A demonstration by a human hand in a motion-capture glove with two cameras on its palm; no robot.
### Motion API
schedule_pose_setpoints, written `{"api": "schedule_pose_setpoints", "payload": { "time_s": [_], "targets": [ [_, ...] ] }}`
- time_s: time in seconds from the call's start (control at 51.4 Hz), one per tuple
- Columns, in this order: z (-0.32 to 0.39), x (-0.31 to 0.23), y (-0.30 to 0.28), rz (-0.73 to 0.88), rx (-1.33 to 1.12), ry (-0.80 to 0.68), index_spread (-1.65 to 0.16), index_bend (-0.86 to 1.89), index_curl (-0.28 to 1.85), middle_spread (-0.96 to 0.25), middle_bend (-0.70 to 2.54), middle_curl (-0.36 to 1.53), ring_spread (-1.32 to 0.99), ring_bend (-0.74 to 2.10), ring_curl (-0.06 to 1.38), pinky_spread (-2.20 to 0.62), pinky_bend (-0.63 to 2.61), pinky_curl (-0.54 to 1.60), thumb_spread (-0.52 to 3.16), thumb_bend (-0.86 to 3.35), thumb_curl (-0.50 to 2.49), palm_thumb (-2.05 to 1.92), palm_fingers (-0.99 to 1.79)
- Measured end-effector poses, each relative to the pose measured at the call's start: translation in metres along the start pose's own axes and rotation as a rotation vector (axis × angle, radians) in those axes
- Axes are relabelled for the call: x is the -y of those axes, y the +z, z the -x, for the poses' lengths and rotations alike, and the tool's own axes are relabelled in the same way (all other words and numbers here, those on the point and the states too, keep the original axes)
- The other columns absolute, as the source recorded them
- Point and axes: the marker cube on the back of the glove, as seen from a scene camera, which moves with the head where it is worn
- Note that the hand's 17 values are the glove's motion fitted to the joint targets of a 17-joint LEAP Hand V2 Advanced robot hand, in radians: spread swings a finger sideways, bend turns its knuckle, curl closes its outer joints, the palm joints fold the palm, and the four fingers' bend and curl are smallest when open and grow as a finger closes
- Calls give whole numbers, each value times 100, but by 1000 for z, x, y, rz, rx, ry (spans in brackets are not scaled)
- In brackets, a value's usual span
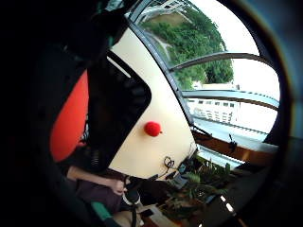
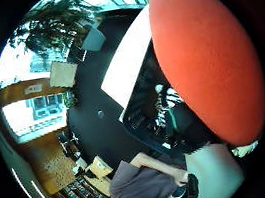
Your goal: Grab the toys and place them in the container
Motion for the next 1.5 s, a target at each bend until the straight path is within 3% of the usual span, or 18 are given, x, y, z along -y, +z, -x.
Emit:
{"api": "schedule_pose_setpoints", "payload": {
  "time_s": [0.039, 0.058, 0.175, 0.273, 0.35, 0.487, 0.74, 0.876, 0.974, 1.071, 1.188, 1.305, 1.421, 1.499],
  "targets": [
    [10, -6, 7, 12, -49, -180, -28, 18, 59, -21, 38, 69, -30, 98, 70, -13, 141, 56, 77, 1, 95, 40, -62],
    [14, -6, 9, 18, -60, -196, -27, 14, 57, -17, 32, 67, -27, 90, 68, -10, 138, 55, 81, -3, 92, 35, -66],
    [23, -5, 17, 48, -61, -99, -22, 4, 45, -2, 11, 55, -13, 59, 57, -2, 122, 49, 98, -8, 76, 14, -58],
    [-1, -18, 14, 39, -81, -265, -20, 3, 38, 4, 8, 48, -6, 46, 51, 2, 113, 44, 108, -6, 66, 3, -50],
    [-20, -25, 6, 33, -67, -283, -19, 2, 33, 6, 8, 43, -3, 40, 48, 4, 107, 42, 114, -4, 60, -1, -45],
    [-58, -34, -13, 24, 13, -112, -19, 3, 27, 6, 11, 38, 1, 36, 46, 6, 99, 38, 122, 0, 54, 4, -37],
    [-160, -64, -19, 40, -63, -42, -19, 4, 19, 6, 12, 31, 3, 31, 43, 7, 93, 35, 128, -1, 46, 9, -31],
    [-200, -77, -19, 52, 93, -28, -19, 4, 16, 6, 12, 29, 4, 29, 43, 7, 91, 35, 130, -1, 44, 11, -30],
    [-243, -80, 5, 73, -1, -22, -20, 5, 15, 6, 13, 28, 4, 28, 42, 7, 90, 35, 130, -1, 42, 12, -28],
    [-265, -80, 32, 121, 38, -118, -20, 5, 14, 5, 13, 27, 4, 27, 42, 7, 89, 34, 131, 0, 42, 15, -27],
    [-286, -64, 81, 177, -23, 77, -20, 6, 14, 5, 13, 26, 4, 27, 42, 7, 88, 34, 132, 1, 41, 21, -26],
    [-292, -59, 141, 240, -28, -73, -21, 6, 13, 4, 13, 25, 4, 26, 41, 6, 88, 34, 132, 0, 41, 24, -26],
    [-304, -44, 202, 296, -197, 141, -21, 6, 13, 4, 13, 24, 4, 26, 42, 6, 88, 34, 131, -1, 40, 25, -26],
    [-305, -41, 236, 343, -157, 134, -21, 6, 13, 3, 12, 24, 4, 26, 41, 6, 88, 34, 132, -2, 39, 24, -26]
  ]
}}
